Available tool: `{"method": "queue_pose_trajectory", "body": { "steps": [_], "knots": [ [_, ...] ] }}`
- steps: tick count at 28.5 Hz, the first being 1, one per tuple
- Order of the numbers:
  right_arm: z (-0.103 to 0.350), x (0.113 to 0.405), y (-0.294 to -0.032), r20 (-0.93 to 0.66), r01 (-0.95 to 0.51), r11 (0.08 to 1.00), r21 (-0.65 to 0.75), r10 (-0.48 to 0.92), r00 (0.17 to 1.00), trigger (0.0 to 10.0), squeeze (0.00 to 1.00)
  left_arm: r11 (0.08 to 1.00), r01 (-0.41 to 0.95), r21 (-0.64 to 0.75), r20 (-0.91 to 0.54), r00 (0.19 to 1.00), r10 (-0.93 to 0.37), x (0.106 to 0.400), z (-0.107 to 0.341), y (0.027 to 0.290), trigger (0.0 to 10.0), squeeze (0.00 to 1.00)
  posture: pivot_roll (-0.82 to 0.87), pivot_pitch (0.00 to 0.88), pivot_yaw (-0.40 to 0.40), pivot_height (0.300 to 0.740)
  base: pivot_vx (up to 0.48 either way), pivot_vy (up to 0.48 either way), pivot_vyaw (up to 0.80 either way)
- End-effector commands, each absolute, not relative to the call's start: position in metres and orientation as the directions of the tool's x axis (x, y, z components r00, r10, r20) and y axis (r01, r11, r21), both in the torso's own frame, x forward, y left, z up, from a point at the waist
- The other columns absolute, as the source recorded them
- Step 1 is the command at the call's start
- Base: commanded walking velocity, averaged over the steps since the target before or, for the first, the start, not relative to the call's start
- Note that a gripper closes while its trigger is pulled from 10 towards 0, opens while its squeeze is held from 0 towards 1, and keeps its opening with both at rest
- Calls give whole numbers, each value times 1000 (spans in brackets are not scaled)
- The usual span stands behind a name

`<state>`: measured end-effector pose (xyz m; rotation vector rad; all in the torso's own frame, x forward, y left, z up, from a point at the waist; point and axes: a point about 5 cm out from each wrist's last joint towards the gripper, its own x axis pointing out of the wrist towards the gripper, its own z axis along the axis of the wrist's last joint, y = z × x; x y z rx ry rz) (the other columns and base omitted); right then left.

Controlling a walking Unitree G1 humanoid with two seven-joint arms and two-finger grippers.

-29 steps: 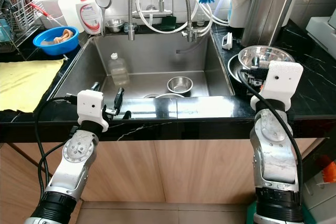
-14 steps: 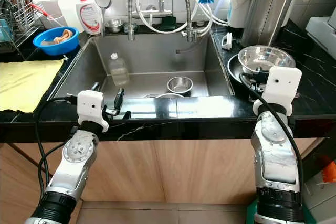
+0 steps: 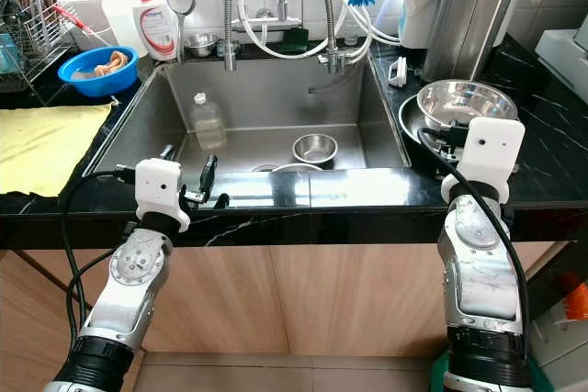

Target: Kitchen organization

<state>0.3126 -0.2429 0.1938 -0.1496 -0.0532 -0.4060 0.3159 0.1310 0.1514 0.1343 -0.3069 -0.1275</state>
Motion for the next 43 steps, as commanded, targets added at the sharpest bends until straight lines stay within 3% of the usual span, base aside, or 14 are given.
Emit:
{"method": "queue_pose_trajectory", "body": {
  "steps": [1,5,7,8,11,12,13,15,20,32,33,34,35,43],
  "knots": [
    [193,315,-240,63,392,912,-119,-387,920,0,0,982,98,160,295,945,-142,315,155,135,10000,0,-115,0,100,740,0,0,0],
    [194,316,-240,63,395,912,-114,-390,919,157,0,982,99,161,295,945,-144,316,155,135,10000,0,-117,0,103,740,0,0,0],
    [194,316,-240,64,396,911,-112,-391,918,667,0,982,100,161,295,944,-145,316,155,135,10000,0,-117,0,103,740,0,0,0],
    [195,316,-240,65,396,911,-112,-391,918,1843,0,982,100,161,295,944,-145,316,155,135,10000,0,-117,0,103,740,0,0,0],
    [195,316,-241,65,399,910,-112,-394,917,1961,0,982,100,162,297,944,-145,317,156,135,10000,0,-117,0,104,740,0,0,0],
    [195,316,-241,65,401,910,-111,-396,916,2588,0,982,100,161,297,944,-145,317,156,135,10000,0,-118,0,105,740,0,0,0],
    [195,316,-241,65,400,910,-110,-395,916,1451,0,982,100,162,297,944,-145,317,156,135,10000,0,-118,0,105,740,0,0,0],
    [195,316,-241,65,402,909,-108,-397,915,392,0,982,101,162,297,943,-147,317,156,134,10000,0,-118,0,105,740,0,0,0],
    [196,317,-240,67,404,909,-106,-398,915,0,0,982,100,163,298,943,-146,317,157,134,10000,0,-118,0,105,740,0,0,0],
    [196,319,-237,66,398,912,-100,-394,917,157,0,982,97,164,301,943,-143,318,157,135,10000,0,-110,0,102,740,0,0,0],
    [196,320,-237,66,397,912,-98,-392,917,588,0,982,95,165,301,943,-142,318,157,135,10000,0,-110,0,102,740,0,0,0],
    [197,320,-236,68,394,914,-94,-389,919,3059,0,982,92,165,303,943,-139,318,158,137,10000,0,-110,0,102,740,0,0,0],
    [198,321,-235,71,391,916,-90,-386,920,10000,0,982,90,165,303,943,-138,318,158,137,10000,0,-109,0,101,740,0,0,0],
    [219,321,-229,212,374,925,-71,-353,911,10000,0,982,90,165,301,944,-137,318,157,137,10000,0,-112,0,101,740,0,0,0]
  ]
}}
